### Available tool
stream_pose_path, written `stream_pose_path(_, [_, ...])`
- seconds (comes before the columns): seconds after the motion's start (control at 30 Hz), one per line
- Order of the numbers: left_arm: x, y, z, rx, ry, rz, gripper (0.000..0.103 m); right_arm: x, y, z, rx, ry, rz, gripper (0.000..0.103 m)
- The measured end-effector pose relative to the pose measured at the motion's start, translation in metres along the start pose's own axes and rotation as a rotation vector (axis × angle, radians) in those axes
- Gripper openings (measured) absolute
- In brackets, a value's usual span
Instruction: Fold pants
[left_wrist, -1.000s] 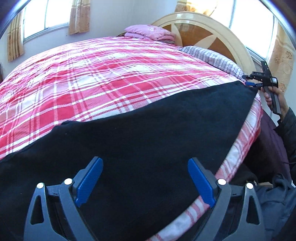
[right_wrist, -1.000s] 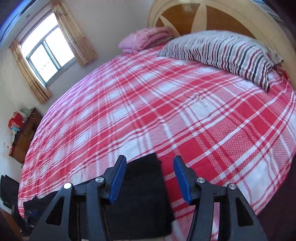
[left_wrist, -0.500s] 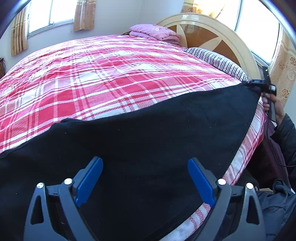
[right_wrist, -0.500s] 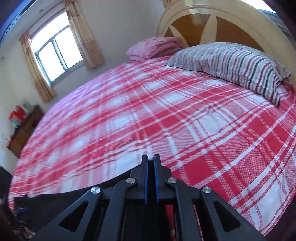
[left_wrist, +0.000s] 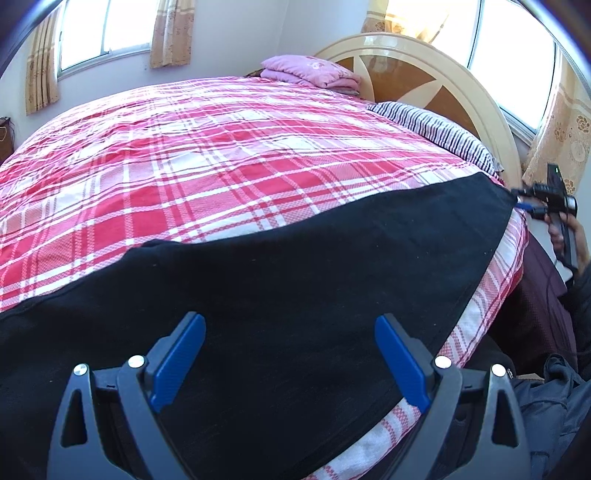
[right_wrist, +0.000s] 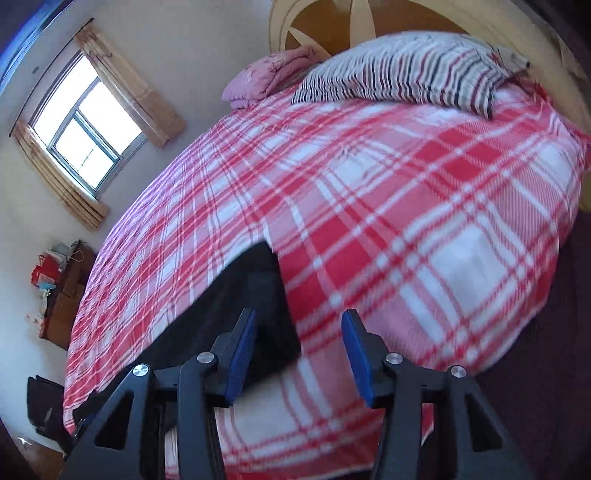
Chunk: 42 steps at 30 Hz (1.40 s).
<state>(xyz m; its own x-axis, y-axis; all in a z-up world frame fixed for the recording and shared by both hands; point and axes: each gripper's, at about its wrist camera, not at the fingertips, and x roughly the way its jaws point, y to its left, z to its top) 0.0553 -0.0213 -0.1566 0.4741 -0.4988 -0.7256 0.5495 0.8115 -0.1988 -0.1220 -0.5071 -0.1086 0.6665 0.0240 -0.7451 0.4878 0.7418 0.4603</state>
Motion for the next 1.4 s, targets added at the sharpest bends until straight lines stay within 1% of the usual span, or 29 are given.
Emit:
stream_pose_path(0.03, [0.0, 0.001, 0.0, -0.002, 0.0, 0.002, 0.096, 0.0, -0.002, -0.004, 0.009, 0.0, 0.011, 0.05])
stream_pose_path(0.07, [0.0, 0.001, 0.0, -0.003, 0.0, 0.003, 0.096, -0.001, -0.002, -0.007, 0.011, -0.02, 0.019, 0.05])
stream_pose_path(0.17, [-0.001, 0.002, -0.001, -0.005, -0.001, 0.005, 0.096, 0.003, -0.003, -0.007, 0.043, -0.027, 0.063, 0.05])
stream_pose_path(0.2, [-0.001, 0.003, -0.001, -0.005, -0.002, 0.006, 0.096, 0.006, -0.002, -0.005, 0.049, -0.03, 0.087, 0.05])
stream_pose_path(0.27, [0.0, 0.004, -0.002, -0.007, -0.001, 0.008, 0.096, 0.011, 0.0, -0.003, 0.049, -0.023, 0.16, 0.05])
stream_pose_path(0.33, [0.002, 0.007, -0.003, -0.015, 0.004, 0.008, 0.096, 0.019, 0.002, -0.001, 0.019, -0.038, 0.14, 0.05])
stream_pose_path(0.43, [0.003, 0.007, -0.004, -0.019, 0.006, 0.009, 0.096, 0.024, 0.007, 0.002, -0.002, -0.066, 0.138, 0.05])
stream_pose_path(0.53, [0.002, 0.007, -0.004, -0.015, 0.004, 0.011, 0.096, 0.029, 0.01, 0.004, -0.001, -0.076, 0.163, 0.049])
stream_pose_path(0.57, [0.002, 0.008, -0.004, -0.016, 0.004, 0.013, 0.096, 0.031, 0.011, 0.004, -0.003, -0.075, 0.156, 0.047])
stream_pose_path(0.63, [0.001, 0.01, -0.004, -0.019, 0.004, 0.016, 0.096, 0.034, 0.01, 0.005, -0.001, -0.058, 0.148, 0.021])
stream_pose_path(0.67, [0.001, 0.011, -0.004, -0.02, 0.003, 0.017, 0.096, 0.035, 0.008, 0.004, 0.009, -0.044, 0.171, 0.019])
stream_pose_path(0.7, [0.001, 0.013, -0.005, -0.023, 0.004, 0.019, 0.096, 0.033, 0.007, 0.002, 0.011, -0.04, 0.189, 0.015])
stream_pose_path(0.73, [0.002, 0.014, -0.004, -0.026, 0.005, 0.02, 0.096, 0.031, 0.007, 0.001, 0.012, -0.041, 0.2, 0.014])
stream_pose_path(0.83, [0.0, 0.017, -0.004, -0.035, 0.002, 0.022, 0.096, 0.015, 0.014, -0.001, 0.001, -0.084, 0.222, 0.013])
stream_pose_path(0.93, [-0.003, 0.019, -0.003, -0.037, -0.005, 0.026, 0.096, -0.005, 0.038, -0.001, -0.055, -0.133, 0.225, 0.013])
stream_pose_path(1.03, [-0.005, 0.021, -0.001, -0.039, -0.011, 0.031, 0.096, -0.024, 0.076, -0.003, -0.144, -0.175, 0.245, 0.013])
stream_pose_path(1.13, [-0.007, 0.022, -0.001, -0.038, -0.015, 0.034, 0.096, -0.039, 0.125, -0.011, -0.257, -0.201, 0.28, 0.013])
stream_pose_path(1.17, [-0.008, 0.023, -0.001, -0.038, -0.017, 0.035, 0.096, -0.043, 0.147, -0.016, -0.309, -0.205, 0.294, 0.013])
stream_pose_path(1.3, [-0.012, 0.026, 0.0, -0.037, -0.025, 0.04, 0.096, -0.048, 0.211, -0.038, -0.446, -0.196, 0.35, 0.013])
stream_pose_path(1.4, [-0.017, 0.03, -0.001, -0.04, -0.03, 0.046, 0.096, -0.039, 0.251, -0.057, -0.518, -0.163, 0.393, 0.013])
